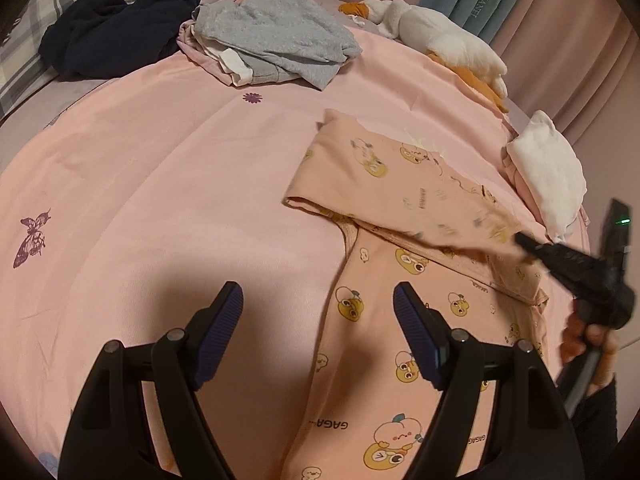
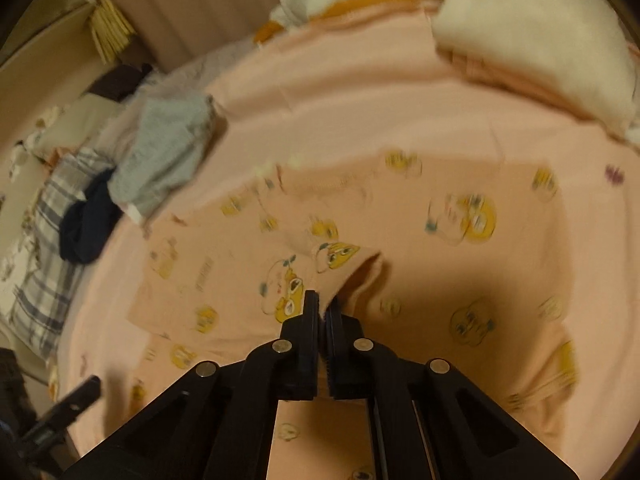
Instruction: Fold small clothes
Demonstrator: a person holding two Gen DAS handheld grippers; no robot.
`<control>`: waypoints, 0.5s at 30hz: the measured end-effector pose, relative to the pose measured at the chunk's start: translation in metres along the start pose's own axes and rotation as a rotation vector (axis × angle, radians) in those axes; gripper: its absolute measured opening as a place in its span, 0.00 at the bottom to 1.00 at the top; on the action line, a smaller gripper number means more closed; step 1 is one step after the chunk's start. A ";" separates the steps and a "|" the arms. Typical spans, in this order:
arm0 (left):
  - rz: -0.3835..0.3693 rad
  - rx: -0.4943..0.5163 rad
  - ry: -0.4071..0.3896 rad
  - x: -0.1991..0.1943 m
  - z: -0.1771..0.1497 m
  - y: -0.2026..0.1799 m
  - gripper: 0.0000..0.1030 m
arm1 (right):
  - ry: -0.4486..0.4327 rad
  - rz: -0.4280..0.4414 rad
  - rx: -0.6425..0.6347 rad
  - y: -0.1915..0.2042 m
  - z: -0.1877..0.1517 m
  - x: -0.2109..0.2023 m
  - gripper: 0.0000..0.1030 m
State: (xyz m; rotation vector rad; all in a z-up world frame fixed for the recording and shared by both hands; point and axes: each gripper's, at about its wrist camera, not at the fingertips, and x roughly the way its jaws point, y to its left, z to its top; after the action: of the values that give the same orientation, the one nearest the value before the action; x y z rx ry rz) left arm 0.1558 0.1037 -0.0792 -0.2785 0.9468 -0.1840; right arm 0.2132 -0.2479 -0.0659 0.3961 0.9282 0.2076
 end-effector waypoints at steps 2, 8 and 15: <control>0.002 0.000 -0.001 0.001 0.000 0.001 0.75 | -0.062 0.009 -0.011 -0.001 0.009 -0.024 0.04; 0.003 0.015 0.006 0.004 0.001 -0.003 0.75 | -0.127 -0.059 -0.012 -0.029 0.019 -0.061 0.04; -0.003 0.081 0.014 0.020 0.018 -0.025 0.75 | -0.024 -0.165 0.058 -0.077 0.000 -0.035 0.04</control>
State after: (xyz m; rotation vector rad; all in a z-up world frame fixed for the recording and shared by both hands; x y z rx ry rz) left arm 0.1808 0.0771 -0.0771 -0.2040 0.9506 -0.2272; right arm 0.1927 -0.3298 -0.0723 0.3725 0.9399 0.0256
